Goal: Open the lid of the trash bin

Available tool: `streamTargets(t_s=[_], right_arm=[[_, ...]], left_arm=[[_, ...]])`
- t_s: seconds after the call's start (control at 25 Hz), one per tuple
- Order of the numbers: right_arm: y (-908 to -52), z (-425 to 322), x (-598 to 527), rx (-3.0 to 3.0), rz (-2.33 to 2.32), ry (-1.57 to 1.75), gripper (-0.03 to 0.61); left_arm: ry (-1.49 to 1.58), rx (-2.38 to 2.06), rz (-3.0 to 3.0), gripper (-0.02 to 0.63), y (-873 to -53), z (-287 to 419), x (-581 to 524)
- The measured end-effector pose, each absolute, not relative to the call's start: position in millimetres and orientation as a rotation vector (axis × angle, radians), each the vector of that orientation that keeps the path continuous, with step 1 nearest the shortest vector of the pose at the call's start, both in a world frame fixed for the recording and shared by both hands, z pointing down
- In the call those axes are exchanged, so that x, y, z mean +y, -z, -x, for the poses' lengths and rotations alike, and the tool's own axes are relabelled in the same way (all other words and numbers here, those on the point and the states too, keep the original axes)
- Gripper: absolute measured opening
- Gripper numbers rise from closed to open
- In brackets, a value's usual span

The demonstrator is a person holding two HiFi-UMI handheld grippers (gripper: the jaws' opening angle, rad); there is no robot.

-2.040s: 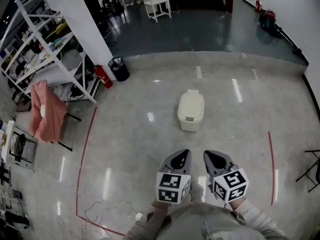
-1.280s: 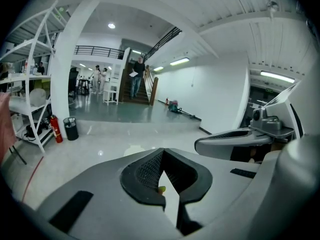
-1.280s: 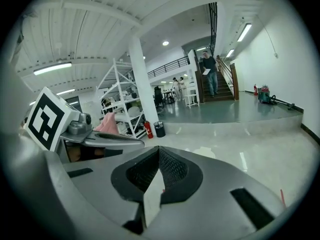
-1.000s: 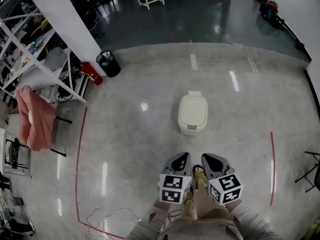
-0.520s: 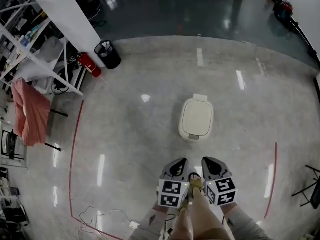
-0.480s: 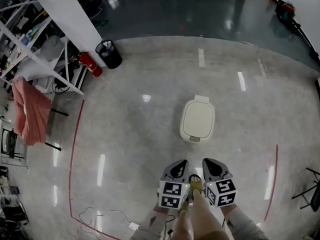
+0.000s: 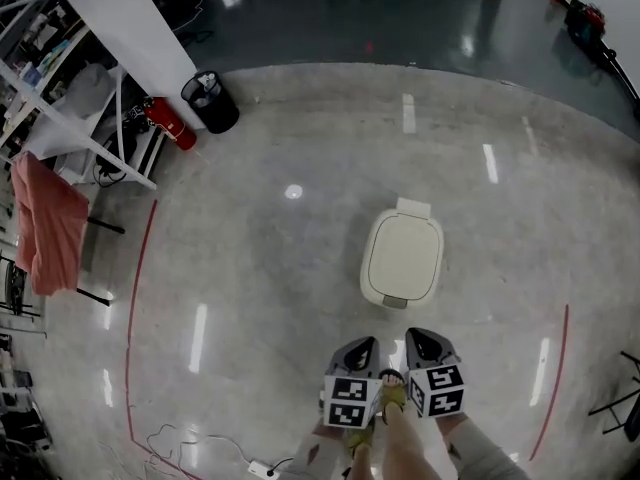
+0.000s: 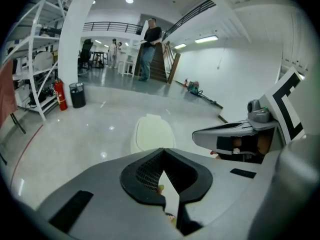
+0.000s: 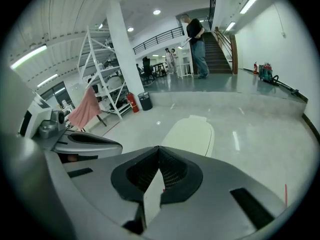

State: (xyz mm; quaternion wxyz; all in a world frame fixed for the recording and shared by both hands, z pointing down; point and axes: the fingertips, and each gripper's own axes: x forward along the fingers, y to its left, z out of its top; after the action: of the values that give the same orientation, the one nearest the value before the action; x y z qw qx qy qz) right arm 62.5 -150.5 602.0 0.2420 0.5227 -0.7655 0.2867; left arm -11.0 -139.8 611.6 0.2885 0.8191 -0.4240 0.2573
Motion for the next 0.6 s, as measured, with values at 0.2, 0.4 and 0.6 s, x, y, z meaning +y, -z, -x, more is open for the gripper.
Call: streamTargets(t_s=[0.2, 0.4, 0.6], right_arm=[[-648.3, -69.4, -162.5, -2.057, -1.413, -0.802, -0.002], [-685.9, -74.6, -174.8, -2.034, -1.407, -0.805, -0.002], [-721.7, -70.4, -188.5, -1.982, -1.384, -0.831, 0.000]], left_arm=[[-0.682, -1.143, -2.139, 0.003, -651.8, 7.4, -152.6], [-0.708, -1.136, -2.119, 0.003, -676.8, 1.2, -154.4], [-0.727, -1.126, -2.109, 0.003, -693.1, -0.2, -157.1]])
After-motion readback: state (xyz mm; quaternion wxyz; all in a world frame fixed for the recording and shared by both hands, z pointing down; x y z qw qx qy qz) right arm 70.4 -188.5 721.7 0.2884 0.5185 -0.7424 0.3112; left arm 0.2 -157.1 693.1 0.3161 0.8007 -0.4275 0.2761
